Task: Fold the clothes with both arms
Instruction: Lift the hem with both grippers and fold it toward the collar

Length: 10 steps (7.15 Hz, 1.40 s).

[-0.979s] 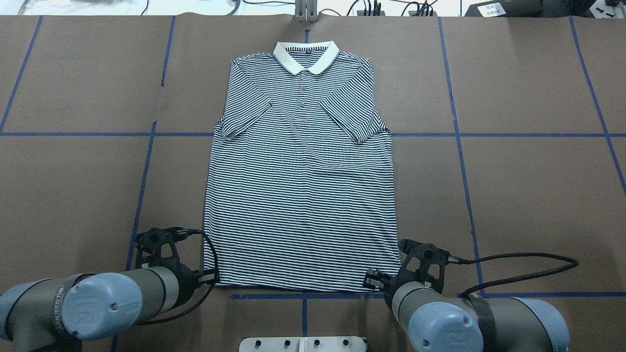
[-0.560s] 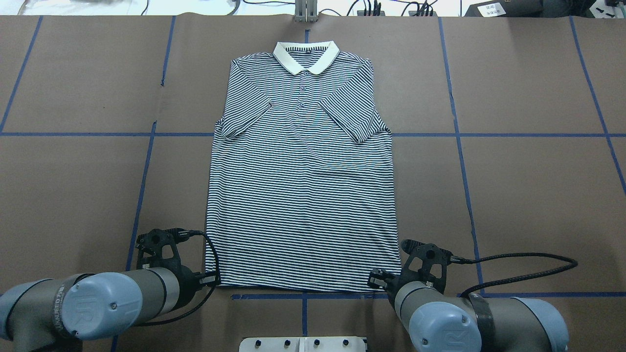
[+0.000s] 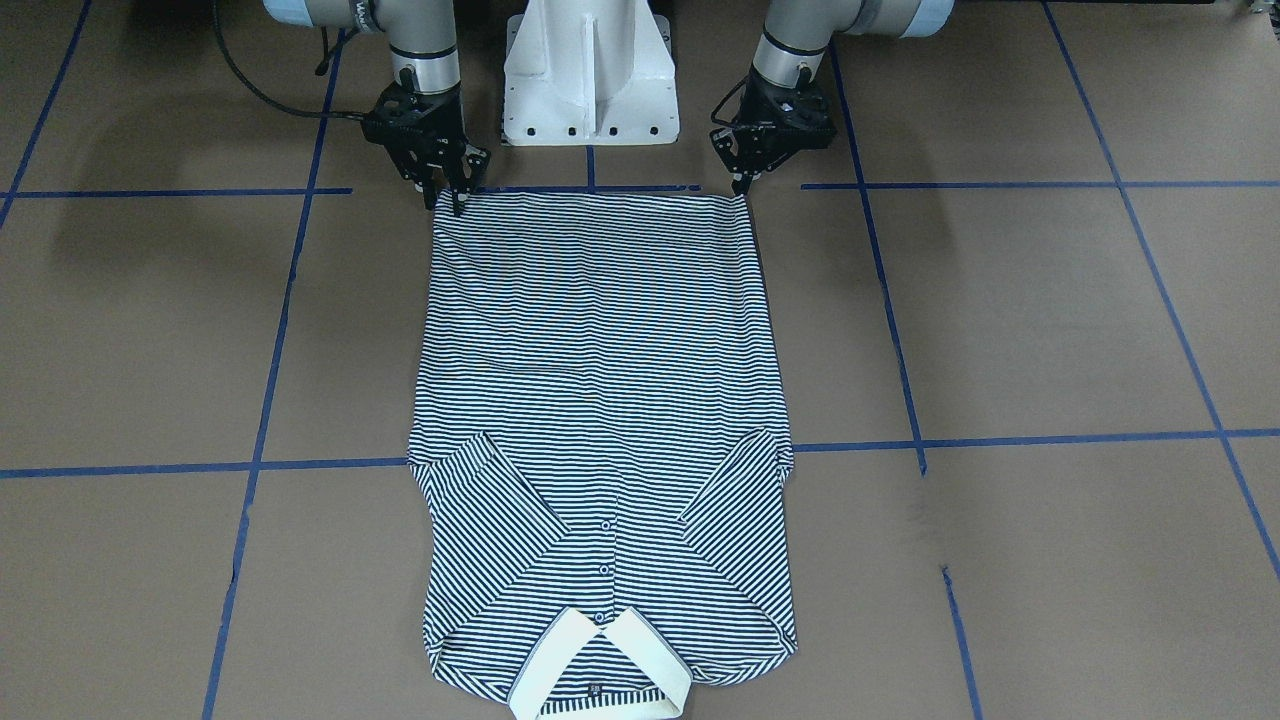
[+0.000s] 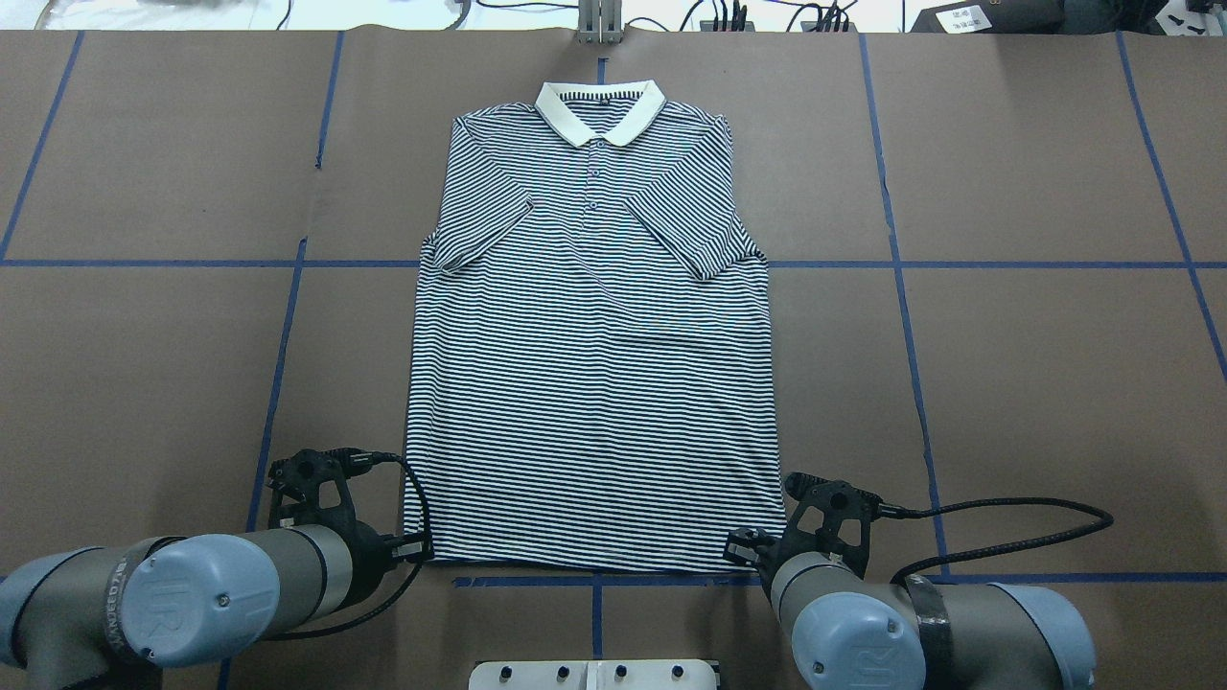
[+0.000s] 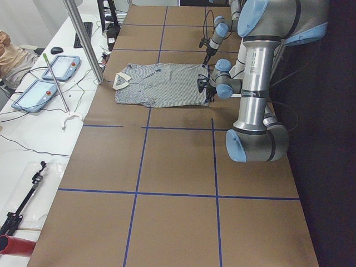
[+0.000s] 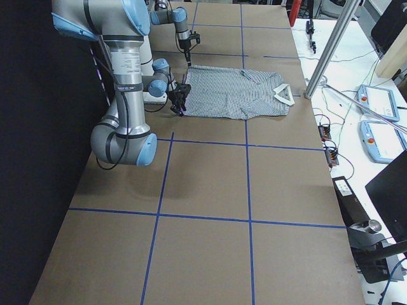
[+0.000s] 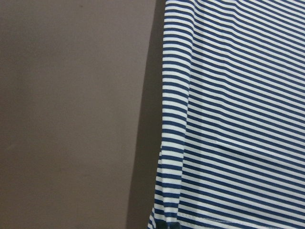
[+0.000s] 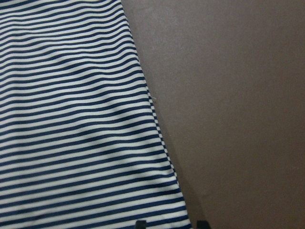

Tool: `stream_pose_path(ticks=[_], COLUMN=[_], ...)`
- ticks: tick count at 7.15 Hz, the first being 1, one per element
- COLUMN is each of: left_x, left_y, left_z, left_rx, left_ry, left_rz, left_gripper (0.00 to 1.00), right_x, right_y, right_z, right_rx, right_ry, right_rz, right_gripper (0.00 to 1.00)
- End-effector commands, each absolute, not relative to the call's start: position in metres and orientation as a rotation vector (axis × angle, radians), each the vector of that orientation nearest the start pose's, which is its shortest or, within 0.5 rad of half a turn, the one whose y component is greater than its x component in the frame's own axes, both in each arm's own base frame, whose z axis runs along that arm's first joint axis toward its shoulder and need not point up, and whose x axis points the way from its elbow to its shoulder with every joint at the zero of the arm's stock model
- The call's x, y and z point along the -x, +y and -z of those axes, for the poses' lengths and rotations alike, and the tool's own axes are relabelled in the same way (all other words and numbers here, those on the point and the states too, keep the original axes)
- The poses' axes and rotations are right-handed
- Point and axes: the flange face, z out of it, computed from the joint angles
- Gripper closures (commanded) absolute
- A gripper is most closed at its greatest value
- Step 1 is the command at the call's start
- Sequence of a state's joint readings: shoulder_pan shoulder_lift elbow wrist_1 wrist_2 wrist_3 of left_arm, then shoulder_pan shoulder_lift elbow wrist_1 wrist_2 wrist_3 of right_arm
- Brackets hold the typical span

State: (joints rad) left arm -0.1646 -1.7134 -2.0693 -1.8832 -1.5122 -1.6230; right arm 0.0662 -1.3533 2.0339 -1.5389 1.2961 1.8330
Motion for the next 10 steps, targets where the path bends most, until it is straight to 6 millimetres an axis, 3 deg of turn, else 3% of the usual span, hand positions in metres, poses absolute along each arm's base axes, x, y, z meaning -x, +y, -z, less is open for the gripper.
stream_pose_path(ticks=[1, 2, 3, 4, 6, 7, 8, 9, 10], left_x=[-0.484, -0.484, -0.483, -0.467, -0.394, -0.336, -0.298, -0.296, -0.305], left_y=[-0.222, -0.221, -0.222, -0.219, -0.207, -0.192, -0.200, -0.221, -0.251], left_z=[-0.324, -0.324, -0.323, -0.303, -0.238, -0.199, -0.165, -0.146, -0.144], left_rx=[-0.108, -0.107, -0.108, -0.089, -0.050, 0.009, 0.002, -0.058, -0.135], left_ry=[0.953, 0.953, 0.953, 0.991, 1.019, 1.011, 1.043, 1.049, 1.019], left_rz=[0.229, 0.229, 0.229, 0.216, 0.153, 0.127, 0.108, 0.070, 0.043], left_gripper=[1.00, 1.00, 1.00, 1.00, 1.00, 1.00, 1.00, 1.00, 1.00], right_x=[0.520, 0.519, 0.507, 0.474, 0.379, 0.314, 0.293, 0.292, 0.297], right_y=[-0.197, -0.197, -0.198, -0.199, -0.184, -0.177, -0.184, -0.194, -0.213], right_z=[-0.331, -0.333, -0.321, -0.298, -0.225, -0.195, -0.172, -0.169, -0.161], right_rx=[-0.197, -0.198, -0.194, -0.190, -0.115, -0.063, 0.016, -0.021, -0.072], right_ry=[-0.750, -0.746, -0.768, -0.795, -0.823, -0.833, -0.858, -0.839, -0.843], right_rz=[-0.416, -0.416, -0.412, -0.413, -0.383, -0.371, -0.383, -0.344, -0.318], right_gripper=[1.00, 1.00, 1.00, 1.00, 1.00, 1.00, 1.00, 1.00, 1.00])
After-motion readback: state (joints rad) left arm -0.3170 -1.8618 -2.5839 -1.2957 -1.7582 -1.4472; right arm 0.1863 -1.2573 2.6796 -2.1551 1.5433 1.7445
